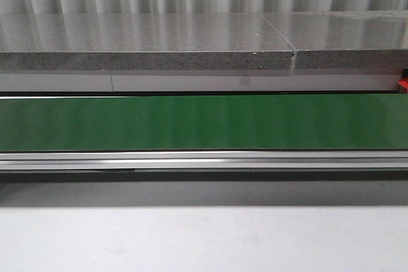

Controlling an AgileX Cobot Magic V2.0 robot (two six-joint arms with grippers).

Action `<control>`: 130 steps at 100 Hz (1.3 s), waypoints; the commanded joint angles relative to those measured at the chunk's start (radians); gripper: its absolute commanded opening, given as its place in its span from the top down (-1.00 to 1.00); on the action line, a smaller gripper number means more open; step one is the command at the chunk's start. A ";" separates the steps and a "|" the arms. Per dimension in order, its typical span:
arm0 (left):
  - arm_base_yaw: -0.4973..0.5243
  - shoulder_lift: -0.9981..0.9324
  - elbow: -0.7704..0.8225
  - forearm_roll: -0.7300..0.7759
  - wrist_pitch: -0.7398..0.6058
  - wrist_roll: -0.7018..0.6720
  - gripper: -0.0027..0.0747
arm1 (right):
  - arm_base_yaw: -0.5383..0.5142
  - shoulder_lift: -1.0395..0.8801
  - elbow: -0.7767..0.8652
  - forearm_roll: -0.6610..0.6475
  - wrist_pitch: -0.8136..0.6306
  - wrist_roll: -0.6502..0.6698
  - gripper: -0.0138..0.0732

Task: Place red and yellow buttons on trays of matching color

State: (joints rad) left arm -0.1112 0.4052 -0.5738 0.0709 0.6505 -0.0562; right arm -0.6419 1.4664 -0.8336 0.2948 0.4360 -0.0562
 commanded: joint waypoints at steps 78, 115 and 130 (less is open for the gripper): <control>-0.005 0.007 -0.026 0.000 -0.074 -0.010 0.99 | 0.000 0.071 -0.053 0.016 -0.030 -0.004 0.02; -0.005 0.007 -0.026 0.000 -0.074 -0.010 0.99 | 0.000 0.057 -0.105 0.016 0.028 -0.008 -0.70; -0.005 0.007 -0.026 0.000 -0.074 -0.010 0.99 | 0.015 0.001 -0.105 0.016 0.004 -0.011 -0.70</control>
State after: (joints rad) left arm -0.1112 0.4052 -0.5738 0.0709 0.6505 -0.0562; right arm -0.6382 1.5444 -0.9068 0.2968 0.4866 -0.0528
